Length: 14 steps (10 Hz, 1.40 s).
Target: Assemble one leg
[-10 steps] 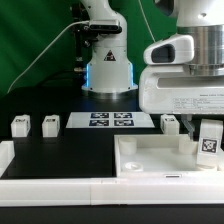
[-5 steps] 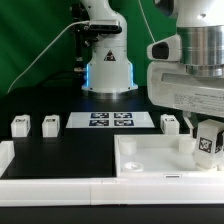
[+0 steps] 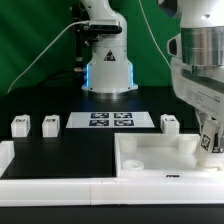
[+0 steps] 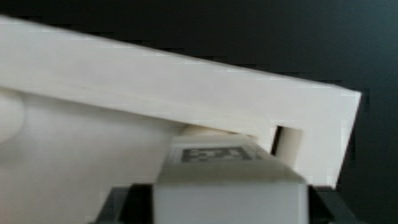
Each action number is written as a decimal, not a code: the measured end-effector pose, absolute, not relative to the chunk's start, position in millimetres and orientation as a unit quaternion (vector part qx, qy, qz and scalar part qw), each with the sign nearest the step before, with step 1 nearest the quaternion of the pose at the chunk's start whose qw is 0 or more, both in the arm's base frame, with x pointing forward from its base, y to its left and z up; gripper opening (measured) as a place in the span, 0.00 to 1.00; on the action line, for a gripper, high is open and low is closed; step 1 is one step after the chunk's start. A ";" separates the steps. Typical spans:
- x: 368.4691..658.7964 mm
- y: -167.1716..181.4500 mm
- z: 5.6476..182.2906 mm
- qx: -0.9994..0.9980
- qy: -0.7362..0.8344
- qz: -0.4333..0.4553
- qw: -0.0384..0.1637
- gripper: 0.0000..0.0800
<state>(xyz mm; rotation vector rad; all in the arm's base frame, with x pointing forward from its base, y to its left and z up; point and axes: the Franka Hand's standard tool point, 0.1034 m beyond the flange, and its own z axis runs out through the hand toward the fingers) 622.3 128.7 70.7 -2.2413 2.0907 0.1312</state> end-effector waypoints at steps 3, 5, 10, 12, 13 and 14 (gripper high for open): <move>622.3 129.2 70.4 -0.628 0.776 0.050 0.035 0.37; 622.5 128.9 70.1 -0.594 0.803 0.050 0.035 0.37; 622.1 129.8 70.0 -0.685 0.726 0.044 0.039 0.80; 622.6 127.1 70.0 -0.781 0.622 0.038 0.045 0.81; 622.3 126.3 69.8 -0.819 0.571 0.036 0.046 0.81; 622.3 125.7 69.7 -0.856 0.514 0.033 0.049 0.81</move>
Offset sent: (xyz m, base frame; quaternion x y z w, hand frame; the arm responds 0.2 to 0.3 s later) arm -0.0008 -0.0019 -0.0012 0.0050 0.0005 0.2700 0.9629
